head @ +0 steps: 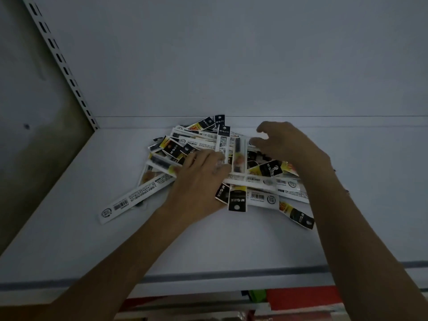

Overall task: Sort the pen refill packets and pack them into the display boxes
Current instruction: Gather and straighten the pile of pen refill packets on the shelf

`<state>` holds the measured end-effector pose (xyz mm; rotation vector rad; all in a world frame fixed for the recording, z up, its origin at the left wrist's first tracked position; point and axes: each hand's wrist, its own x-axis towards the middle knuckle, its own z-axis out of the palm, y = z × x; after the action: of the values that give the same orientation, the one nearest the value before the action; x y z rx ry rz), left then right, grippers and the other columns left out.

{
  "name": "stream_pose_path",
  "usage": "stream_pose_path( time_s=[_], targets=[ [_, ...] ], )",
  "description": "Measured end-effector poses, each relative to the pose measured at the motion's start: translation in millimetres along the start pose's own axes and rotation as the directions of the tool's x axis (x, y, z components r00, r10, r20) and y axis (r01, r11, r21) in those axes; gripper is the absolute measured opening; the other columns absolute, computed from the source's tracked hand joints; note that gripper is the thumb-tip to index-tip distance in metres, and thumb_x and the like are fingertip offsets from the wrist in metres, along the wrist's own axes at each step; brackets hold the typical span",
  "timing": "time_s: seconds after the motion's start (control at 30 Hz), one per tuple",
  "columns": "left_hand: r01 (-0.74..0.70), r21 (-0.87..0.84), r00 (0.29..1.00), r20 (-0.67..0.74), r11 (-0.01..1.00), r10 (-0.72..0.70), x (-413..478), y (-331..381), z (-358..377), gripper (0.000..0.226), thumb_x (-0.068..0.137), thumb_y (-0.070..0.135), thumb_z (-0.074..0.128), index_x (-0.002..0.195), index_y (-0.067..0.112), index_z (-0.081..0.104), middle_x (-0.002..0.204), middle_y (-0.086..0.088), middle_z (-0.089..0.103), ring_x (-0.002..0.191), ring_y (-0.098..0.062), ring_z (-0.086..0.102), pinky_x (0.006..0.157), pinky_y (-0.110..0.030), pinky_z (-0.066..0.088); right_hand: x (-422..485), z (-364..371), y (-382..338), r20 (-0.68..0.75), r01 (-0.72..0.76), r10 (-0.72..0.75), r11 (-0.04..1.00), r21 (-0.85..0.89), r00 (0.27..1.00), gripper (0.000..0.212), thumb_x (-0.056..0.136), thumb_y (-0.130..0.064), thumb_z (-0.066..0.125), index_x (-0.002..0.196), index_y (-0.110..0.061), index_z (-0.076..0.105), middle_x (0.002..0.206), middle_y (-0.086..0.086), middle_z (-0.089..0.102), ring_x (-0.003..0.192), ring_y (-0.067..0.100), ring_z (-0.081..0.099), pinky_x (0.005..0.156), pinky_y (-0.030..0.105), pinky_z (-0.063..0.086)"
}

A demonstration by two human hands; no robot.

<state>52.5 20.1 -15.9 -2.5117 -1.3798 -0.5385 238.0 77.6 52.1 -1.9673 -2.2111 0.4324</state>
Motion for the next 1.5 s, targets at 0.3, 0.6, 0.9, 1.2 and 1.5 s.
stream_pose_path(
  time_s=[0.3,0.6,0.9,1.2,1.5],
  targets=[
    [0.177,-0.084,0.977,0.132,0.981,-0.165,16,-15,-10,0.095,0.064,0.062,0.069,0.14,0.018,0.032,0.14,-0.003,0.042,0.129,-0.02,0.032,0.108,-0.036,0.016,27,34,-16,-0.079,-0.052,0.058,0.996,0.069,0.995,0.05,0.076,-0.065,0.056,0.089,-0.017,0.049,0.102,0.005,0.059,0.092,0.026,0.055,0.089,0.043,0.043],
    [0.254,-0.115,0.955,0.184,0.96,-0.231,-16,-43,-20,0.088,0.057,0.07,0.068,0.13,0.024,0.048,0.132,-0.002,0.043,0.121,-0.023,0.039,0.099,-0.043,0.036,23,20,-16,-0.362,0.351,-0.246,0.9,0.261,0.899,0.035,0.088,-0.031,0.059,0.123,-0.026,0.058,0.102,0.006,0.069,0.077,0.02,0.063,0.067,0.027,0.052],
    [0.197,-0.334,0.978,0.003,0.922,-0.207,-17,-26,-16,0.045,0.066,0.034,0.08,0.096,0.01,0.059,0.121,-0.007,0.048,0.11,-0.02,0.049,0.09,-0.036,0.046,24,40,-38,-0.004,0.385,-0.385,0.923,0.004,0.923,0.049,0.085,-0.045,0.057,0.126,-0.019,0.052,0.125,0.005,0.055,0.113,0.024,0.051,0.092,0.04,0.043],
    [0.637,0.15,0.644,0.435,0.756,-0.629,-60,-69,-41,0.125,0.045,0.089,0.046,0.147,0.025,0.01,0.151,-0.01,0.018,0.136,-0.033,0.02,0.107,-0.049,0.026,2,22,-33,0.209,0.218,-0.195,0.972,-0.092,0.958,0.129,0.046,-0.089,0.046,0.147,-0.027,-0.005,0.157,0.008,0.004,0.143,0.03,0.009,0.112,0.059,0.014],
    [0.706,0.025,0.627,0.443,0.708,-0.64,-66,-117,-73,0.019,0.076,0.017,0.075,0.082,0.009,0.059,0.074,-0.003,0.056,0.064,-0.02,0.051,0.055,-0.026,0.033,8,19,-21,0.144,0.325,-0.327,0.945,0.036,0.934,0.092,0.062,-0.034,0.082,0.139,-0.037,0.031,0.104,0.0,0.04,0.099,0.02,0.044,0.085,0.032,0.038]
  ],
)
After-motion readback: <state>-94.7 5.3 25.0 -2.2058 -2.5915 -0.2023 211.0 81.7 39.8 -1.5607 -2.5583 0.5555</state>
